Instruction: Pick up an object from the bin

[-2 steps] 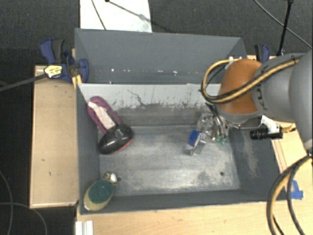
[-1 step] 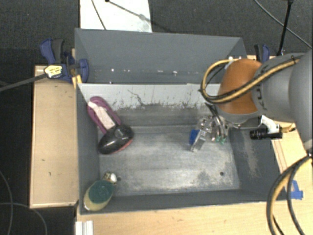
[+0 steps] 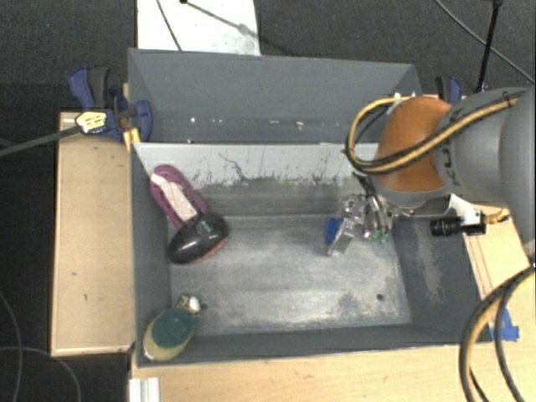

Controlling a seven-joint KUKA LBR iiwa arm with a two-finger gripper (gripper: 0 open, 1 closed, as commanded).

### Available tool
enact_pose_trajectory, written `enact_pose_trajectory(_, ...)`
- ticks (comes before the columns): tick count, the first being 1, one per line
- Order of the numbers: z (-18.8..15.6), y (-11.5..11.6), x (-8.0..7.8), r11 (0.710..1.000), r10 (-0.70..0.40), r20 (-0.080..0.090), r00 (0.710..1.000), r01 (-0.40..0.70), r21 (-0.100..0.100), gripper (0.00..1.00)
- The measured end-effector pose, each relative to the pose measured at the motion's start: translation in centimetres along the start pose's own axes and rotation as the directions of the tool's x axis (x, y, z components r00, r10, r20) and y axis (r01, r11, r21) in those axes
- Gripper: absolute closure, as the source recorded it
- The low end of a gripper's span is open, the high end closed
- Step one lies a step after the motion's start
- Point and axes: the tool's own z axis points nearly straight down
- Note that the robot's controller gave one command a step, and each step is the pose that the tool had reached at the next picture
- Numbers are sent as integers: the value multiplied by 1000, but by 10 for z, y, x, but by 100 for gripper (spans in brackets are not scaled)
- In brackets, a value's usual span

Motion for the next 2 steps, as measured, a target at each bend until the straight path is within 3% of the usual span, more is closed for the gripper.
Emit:
enact_pose_trajectory(1, -10, 1, -1, 1000, -2, 2, 1000, 2, -1, 100)
enact_pose_trajectory(2, -113, 2, -5, 1000, -5, 4, 1000, 5, -2, 100)
